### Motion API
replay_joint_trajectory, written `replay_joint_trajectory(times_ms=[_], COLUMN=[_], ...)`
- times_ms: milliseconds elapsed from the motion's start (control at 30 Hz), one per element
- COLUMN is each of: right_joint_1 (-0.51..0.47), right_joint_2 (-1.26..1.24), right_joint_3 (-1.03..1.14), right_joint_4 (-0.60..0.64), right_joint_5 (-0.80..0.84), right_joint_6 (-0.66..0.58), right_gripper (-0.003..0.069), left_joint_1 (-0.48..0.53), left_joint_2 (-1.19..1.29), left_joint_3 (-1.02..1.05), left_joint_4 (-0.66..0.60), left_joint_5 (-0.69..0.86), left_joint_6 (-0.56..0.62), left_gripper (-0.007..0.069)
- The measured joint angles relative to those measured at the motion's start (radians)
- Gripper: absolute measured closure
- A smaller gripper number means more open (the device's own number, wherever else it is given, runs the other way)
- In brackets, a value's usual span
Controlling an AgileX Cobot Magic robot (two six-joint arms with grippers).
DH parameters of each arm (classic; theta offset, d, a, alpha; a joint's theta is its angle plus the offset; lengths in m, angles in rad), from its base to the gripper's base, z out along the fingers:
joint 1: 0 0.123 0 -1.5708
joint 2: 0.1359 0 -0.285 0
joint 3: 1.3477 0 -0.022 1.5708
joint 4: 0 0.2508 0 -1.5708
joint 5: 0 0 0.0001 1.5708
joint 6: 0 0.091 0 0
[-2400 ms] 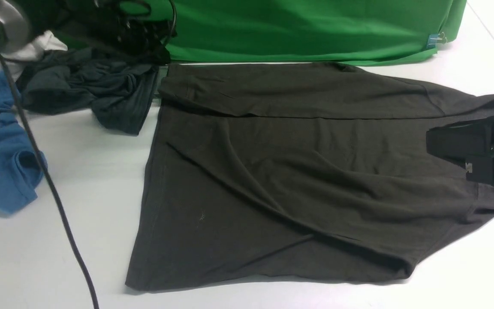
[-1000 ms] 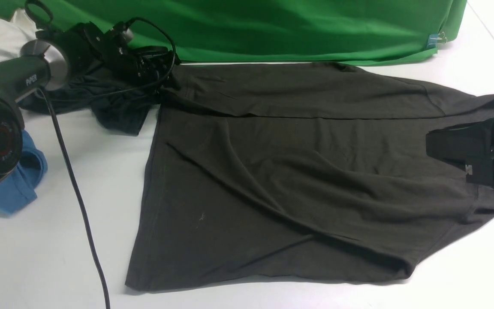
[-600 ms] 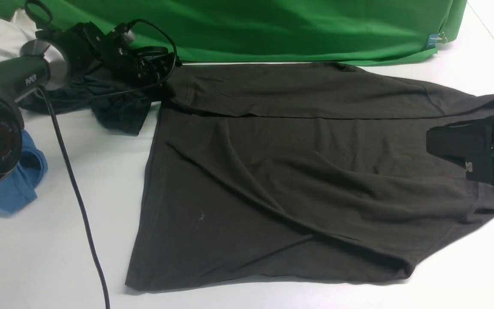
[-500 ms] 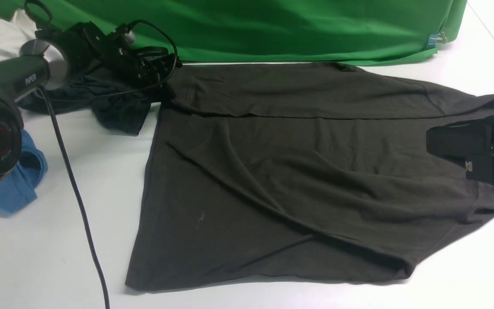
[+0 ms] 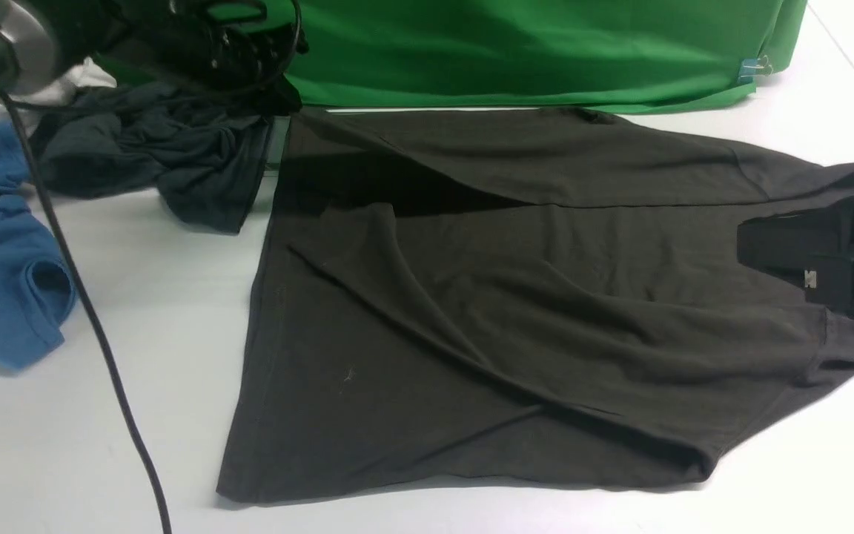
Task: Fold a long-sleeved shirt on a white desktop.
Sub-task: 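Fold the left side of the dark shirt inward over its body with the left gripper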
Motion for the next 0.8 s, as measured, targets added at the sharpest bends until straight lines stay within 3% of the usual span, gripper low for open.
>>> replay_joint_trajectory(times_ms=[367,800], right_joint_1=[0.0,0.0], right_joint_2=[0.0,0.0], right_joint_3=[0.0,0.0], right_joint_4=[0.0,0.0], right_joint_5=[0.0,-0.001], right_joint_6=[0.009,0.012], right_gripper=[0.0419,0.0419], left_joint_1=[-0.004,-0.024], left_joint_2=[-0.027,-0.13], left_joint_3=[0.0,0.0], left_joint_4=[0.003,0.111], left_joint_5=[0.291,0.37], left_joint_6=[0.101,0.136], left_gripper=[0.0585,0.0585])
